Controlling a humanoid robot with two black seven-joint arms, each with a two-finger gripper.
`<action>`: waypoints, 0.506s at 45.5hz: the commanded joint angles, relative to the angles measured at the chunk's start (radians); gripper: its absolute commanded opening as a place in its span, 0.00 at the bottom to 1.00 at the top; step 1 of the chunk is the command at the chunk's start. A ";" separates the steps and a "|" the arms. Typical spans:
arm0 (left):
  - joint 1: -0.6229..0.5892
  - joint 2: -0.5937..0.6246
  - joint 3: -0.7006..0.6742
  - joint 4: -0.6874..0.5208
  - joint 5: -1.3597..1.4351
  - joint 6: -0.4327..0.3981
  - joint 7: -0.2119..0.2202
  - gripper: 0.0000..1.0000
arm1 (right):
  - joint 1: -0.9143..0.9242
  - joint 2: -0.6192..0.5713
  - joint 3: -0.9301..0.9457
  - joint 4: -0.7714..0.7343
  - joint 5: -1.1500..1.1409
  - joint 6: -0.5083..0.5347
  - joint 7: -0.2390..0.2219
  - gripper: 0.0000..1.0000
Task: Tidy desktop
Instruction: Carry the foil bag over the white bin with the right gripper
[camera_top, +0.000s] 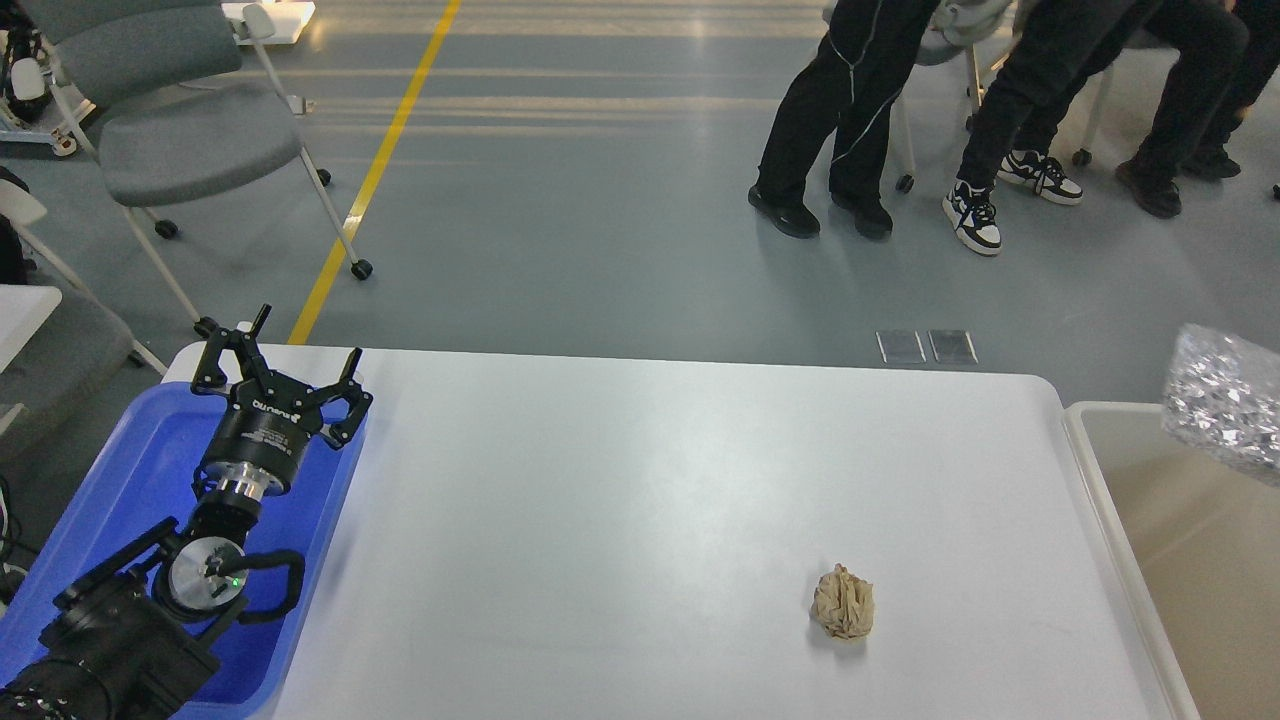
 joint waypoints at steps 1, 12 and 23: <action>0.000 0.000 0.000 0.000 0.000 0.000 0.000 1.00 | -0.159 0.091 0.034 -0.153 0.322 -0.002 -0.003 0.00; 0.000 0.000 0.000 0.000 0.000 0.000 0.000 1.00 | -0.264 0.189 0.056 -0.294 0.501 0.006 -0.007 0.00; 0.000 0.000 0.000 0.000 0.000 0.000 0.000 1.00 | -0.363 0.323 0.056 -0.475 0.612 0.014 -0.039 0.00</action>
